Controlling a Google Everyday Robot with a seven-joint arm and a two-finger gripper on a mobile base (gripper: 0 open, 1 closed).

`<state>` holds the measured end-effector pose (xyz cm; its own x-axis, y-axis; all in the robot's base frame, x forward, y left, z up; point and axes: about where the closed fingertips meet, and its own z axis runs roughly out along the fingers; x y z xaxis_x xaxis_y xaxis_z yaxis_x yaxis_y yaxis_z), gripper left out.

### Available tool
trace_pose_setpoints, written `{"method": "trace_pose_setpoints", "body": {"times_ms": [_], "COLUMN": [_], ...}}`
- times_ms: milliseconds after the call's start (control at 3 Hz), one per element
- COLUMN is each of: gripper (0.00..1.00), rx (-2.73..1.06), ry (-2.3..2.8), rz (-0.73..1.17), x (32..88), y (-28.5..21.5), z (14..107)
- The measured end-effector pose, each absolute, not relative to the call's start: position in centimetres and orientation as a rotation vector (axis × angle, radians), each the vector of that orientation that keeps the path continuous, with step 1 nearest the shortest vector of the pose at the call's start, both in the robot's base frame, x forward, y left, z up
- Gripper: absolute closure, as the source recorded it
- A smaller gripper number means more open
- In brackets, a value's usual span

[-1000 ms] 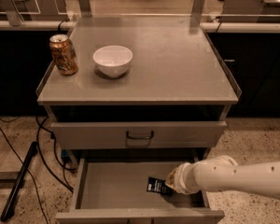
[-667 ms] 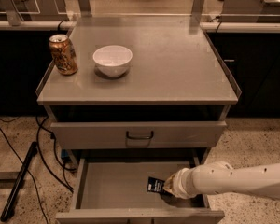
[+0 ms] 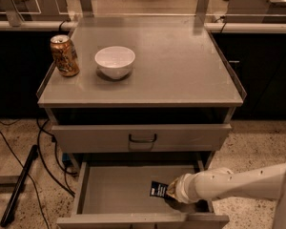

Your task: Pick rxbar blueberry from middle drawer and place on counter

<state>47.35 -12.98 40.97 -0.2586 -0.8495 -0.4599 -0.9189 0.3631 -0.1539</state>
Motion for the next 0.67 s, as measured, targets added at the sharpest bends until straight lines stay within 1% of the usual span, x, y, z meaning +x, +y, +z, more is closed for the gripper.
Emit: {"method": "trace_pose_setpoints", "body": {"times_ms": [667], "gripper": [1.0], "rx": [-1.547], "ry": [2.154], "rz": [0.202], "x": [48.91], "y": [-12.06], "z": [38.58]}}
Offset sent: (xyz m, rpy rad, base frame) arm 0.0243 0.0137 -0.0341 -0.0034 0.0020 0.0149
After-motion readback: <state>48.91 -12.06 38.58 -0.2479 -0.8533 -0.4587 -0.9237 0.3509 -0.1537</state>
